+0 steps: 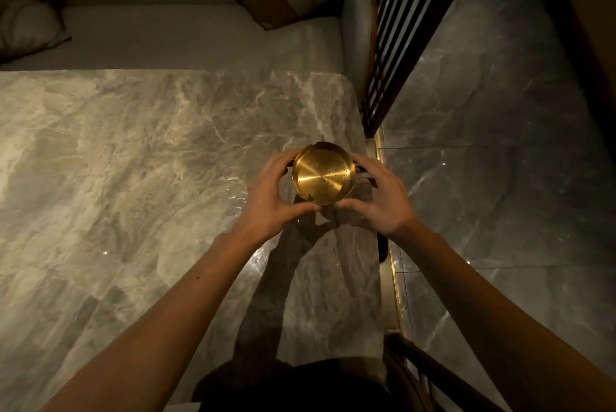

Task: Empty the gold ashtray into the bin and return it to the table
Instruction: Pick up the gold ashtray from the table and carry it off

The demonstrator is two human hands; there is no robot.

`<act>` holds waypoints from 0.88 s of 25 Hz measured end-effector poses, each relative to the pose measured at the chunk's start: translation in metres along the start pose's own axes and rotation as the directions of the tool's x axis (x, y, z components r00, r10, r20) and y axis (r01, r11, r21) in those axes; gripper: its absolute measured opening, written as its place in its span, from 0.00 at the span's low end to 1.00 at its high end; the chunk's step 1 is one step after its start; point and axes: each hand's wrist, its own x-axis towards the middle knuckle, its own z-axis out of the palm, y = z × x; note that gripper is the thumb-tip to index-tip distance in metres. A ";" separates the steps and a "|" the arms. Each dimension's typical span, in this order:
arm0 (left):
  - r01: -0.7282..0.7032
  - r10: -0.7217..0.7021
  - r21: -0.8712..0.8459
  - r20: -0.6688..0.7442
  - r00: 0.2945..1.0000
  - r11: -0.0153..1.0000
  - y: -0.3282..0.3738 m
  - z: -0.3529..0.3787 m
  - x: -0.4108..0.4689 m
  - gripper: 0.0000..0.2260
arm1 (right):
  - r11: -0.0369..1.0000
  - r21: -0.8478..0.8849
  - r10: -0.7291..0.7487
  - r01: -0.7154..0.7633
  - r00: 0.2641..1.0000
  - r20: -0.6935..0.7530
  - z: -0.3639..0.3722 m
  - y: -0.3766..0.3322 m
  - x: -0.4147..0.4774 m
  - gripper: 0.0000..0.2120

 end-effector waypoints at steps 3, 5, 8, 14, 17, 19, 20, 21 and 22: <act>-0.014 0.014 0.000 0.032 0.999 1.000 0.000 0.006 0.010 0.40 | 1.000 0.003 -0.009 0.009 1.000 -0.027 -0.006 0.005 -0.003 0.39; -0.015 0.015 -0.016 0.052 0.999 1.000 -0.004 0.010 0.014 0.41 | 1.000 -0.011 -0.027 0.026 0.998 -0.061 -0.009 0.005 -0.007 0.39; -0.035 0.041 -0.069 0.094 0.995 0.997 -0.008 0.017 0.019 0.41 | 0.992 -0.121 -0.054 0.037 0.989 -0.138 -0.012 0.003 -0.017 0.40; -0.014 0.033 -0.171 0.110 0.993 0.985 -0.017 0.029 0.020 0.43 | 0.995 -0.099 -0.025 0.012 0.991 -0.132 -0.016 -0.004 -0.023 0.41; 0.018 0.006 -0.200 0.117 0.993 0.980 -0.019 0.040 0.021 0.43 | 0.995 -0.085 0.033 -0.044 0.991 -0.128 -0.023 0.004 -0.026 0.41; 0.041 -0.014 -0.195 0.136 0.991 0.980 -0.017 0.051 0.024 0.43 | 0.996 -0.074 0.045 -0.054 0.992 -0.117 -0.031 0.017 -0.028 0.40; 0.054 -0.025 -0.195 0.148 0.989 0.979 -0.015 0.059 0.027 0.43 | 0.996 -0.066 0.052 -0.060 0.993 -0.109 -0.037 0.026 -0.028 0.40; 0.066 -0.036 -0.196 0.155 0.987 0.978 -0.013 0.069 0.030 0.43 | 0.996 -0.052 0.062 -0.068 0.993 -0.103 -0.044 0.036 -0.028 0.39; 0.079 -0.049 -0.195 0.155 0.987 0.978 -0.010 0.079 0.034 0.42 | 0.997 -0.035 0.071 -0.075 0.993 -0.097 -0.052 0.046 -0.027 0.39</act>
